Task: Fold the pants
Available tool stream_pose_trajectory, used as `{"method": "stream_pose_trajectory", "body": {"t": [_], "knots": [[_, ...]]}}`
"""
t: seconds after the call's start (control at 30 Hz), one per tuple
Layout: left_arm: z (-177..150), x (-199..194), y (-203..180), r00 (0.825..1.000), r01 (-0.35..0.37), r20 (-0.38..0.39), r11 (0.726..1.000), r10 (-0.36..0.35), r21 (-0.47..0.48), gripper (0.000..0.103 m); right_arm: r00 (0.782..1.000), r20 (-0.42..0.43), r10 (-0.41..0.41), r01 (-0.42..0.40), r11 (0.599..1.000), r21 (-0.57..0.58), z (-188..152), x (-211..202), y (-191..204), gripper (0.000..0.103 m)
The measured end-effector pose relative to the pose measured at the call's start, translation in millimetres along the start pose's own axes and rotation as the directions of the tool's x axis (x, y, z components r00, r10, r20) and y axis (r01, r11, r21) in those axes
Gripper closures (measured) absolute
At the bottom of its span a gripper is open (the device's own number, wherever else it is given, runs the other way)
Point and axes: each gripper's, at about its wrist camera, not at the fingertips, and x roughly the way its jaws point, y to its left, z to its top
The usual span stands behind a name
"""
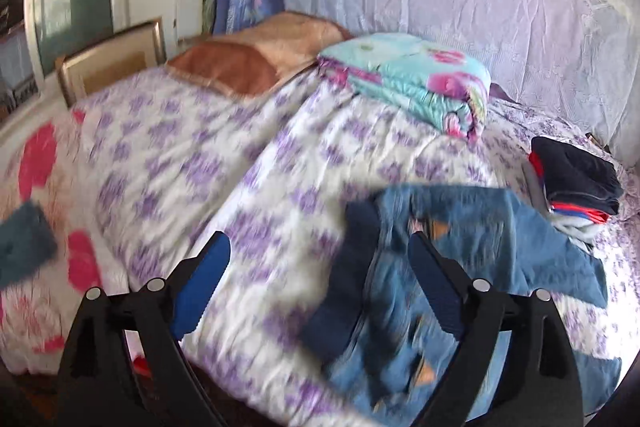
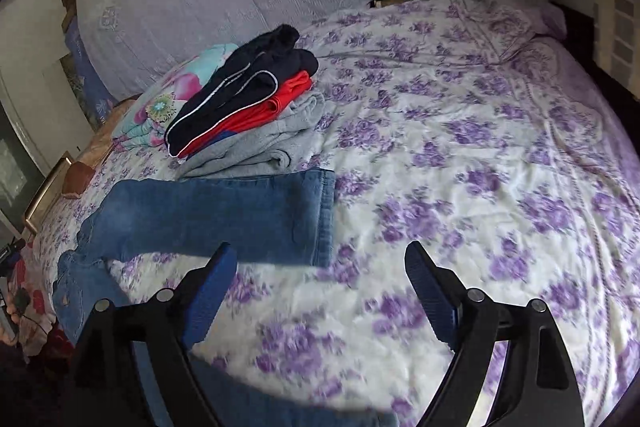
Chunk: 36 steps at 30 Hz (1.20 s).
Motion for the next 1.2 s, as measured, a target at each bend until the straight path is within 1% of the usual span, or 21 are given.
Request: {"method": "stream_pose_trajectory", "body": {"t": [0.13,0.2,0.23,0.27,0.3,0.33,0.43,0.5,0.57,0.63,0.67,0.77,0.8,0.83,0.87,0.9,0.97,1.03,1.1,1.17,1.2], "knots": [[28.3,82.5,-41.4,0.997,-0.011,-0.08,0.999,0.016,0.052,0.015,0.993,-0.111,-0.039,0.046,0.998,0.053,24.5,91.5,2.8,0.016],[31.6,130.6,-54.1,0.987,-0.051,-0.152,0.997,0.06,0.059,0.015,0.982,-0.18,-0.049,0.061,0.996,0.061,25.9,127.0,7.6,0.017],[30.5,148.7,-57.8,0.98,-0.067,-0.184,0.997,0.075,0.048,0.015,0.971,-0.231,-0.065,0.08,0.995,0.053,23.4,143.7,10.9,0.023],[27.5,165.7,-59.9,0.973,-0.069,-0.218,0.997,0.074,0.034,0.015,0.961,-0.254,-0.107,0.115,0.993,0.017,19.0,151.9,16.4,0.047],[23.4,177.8,-61.4,0.966,-0.068,-0.249,0.997,0.071,0.018,0.017,0.964,-0.221,-0.15,0.142,0.989,-0.048,18.1,148.4,26.3,0.088],[20.7,186.5,-64.0,0.961,-0.054,-0.271,0.999,0.052,-0.001,0.017,0.972,-0.205,-0.117,0.102,0.991,-0.082,19.4,139.4,33.9,0.097],[14.1,187.6,-80.3,0.967,-0.049,-0.247,0.998,0.056,0.033,0.017,0.989,-0.109,-0.101,0.094,0.993,-0.067,33.5,89.3,29.7,0.097],[13.7,182.8,-95.1,0.977,-0.025,-0.211,0.997,0.04,0.073,0.017,0.988,-0.045,-0.147,0.145,0.988,-0.054,50.2,53.9,14.1,0.097],[16.4,178.3,-110.3,0.984,0.006,-0.179,0.996,0.01,0.088,0.017,0.987,-0.027,-0.158,0.158,0.988,-0.001,68.9,24.4,-12.2,0.097],[18.9,179.6,-126.8,0.984,0.049,-0.173,0.994,-0.032,0.094,0.017,0.976,-0.017,-0.215,0.215,0.976,-0.033,77.3,12.4,-21.8,0.097],[17.9,182.3,-134.0,0.983,0.056,-0.178,0.993,-0.037,0.102,0.017,0.969,-0.029,-0.247,0.245,0.968,-0.049,78.2,18.0,-26.8,0.096],[11.6,194.9,-153.5,0.976,0.05,-0.219,0.986,-0.015,0.156,0.017,0.934,-0.216,-0.284,0.284,0.958,-0.03,45.5,71.8,-60.9,0.093],[11.1,196.0,-154.0,0.972,0.053,-0.235,0.985,-0.013,0.163,0.017,0.909,-0.271,-0.315,0.316,0.948,-0.042,28.7,90.9,-66.8,0.076],[11.9,195.6,-150.9,0.968,0.066,-0.251,0.986,-0.026,0.153,0.017,0.893,-0.274,-0.357,0.354,0.933,-0.063,14.4,99.0,-68.7,0.071],[15.1,193.8,-143.9,0.959,0.083,-0.279,0.988,-0.044,0.131,0.017,0.905,-0.215,-0.367,0.361,0.93,-0.069,7.2,93.7,-64.2,0.066],[17.3,192.8,-139.0,0.952,0.095,-0.301,0.988,-0.055,0.121,0.017,0.913,-0.184,-0.364,0.358,0.931,-0.065,5.7,86.5,-61.9,0.047],[24.9,191.0,-130.0,0.935,0.134,-0.344,0.984,-0.085,0.119,0.017,0.946,-0.119,-0.302,0.3,0.953,-0.036,5.6,69.6,-58.9,0.03],[35.2,191.8,-126.4,0.936,0.118,-0.346,0.982,-0.059,0.151,0.017,0.954,-0.085,-0.286,0.284,0.958,-0.041,8.3,59.4,-56.9,0.029],[40.1,198.9,-130.9,0.932,0.135,-0.357,0.976,-0.066,0.172,0.011,0.947,-0.107,-0.302,0.3,0.953,-0.041,10.9,64.2,-59.7,0.029],[33.1,219.0,-145.3,0.892,0.177,-0.447,0.962,-0.068,0.206,0.01,0.937,-0.154,-0.314,0.313,0.949,-0.036,11.4,77.2,-63.7,0.029],[25.7,228.0,-152.1,0.875,0.172,-0.481,0.96,-0.047,0.219,0.01,0.933,-0.179,-0.312,0.311,0.95,-0.031,9.2,83.8,-65.8,0.038]]}}
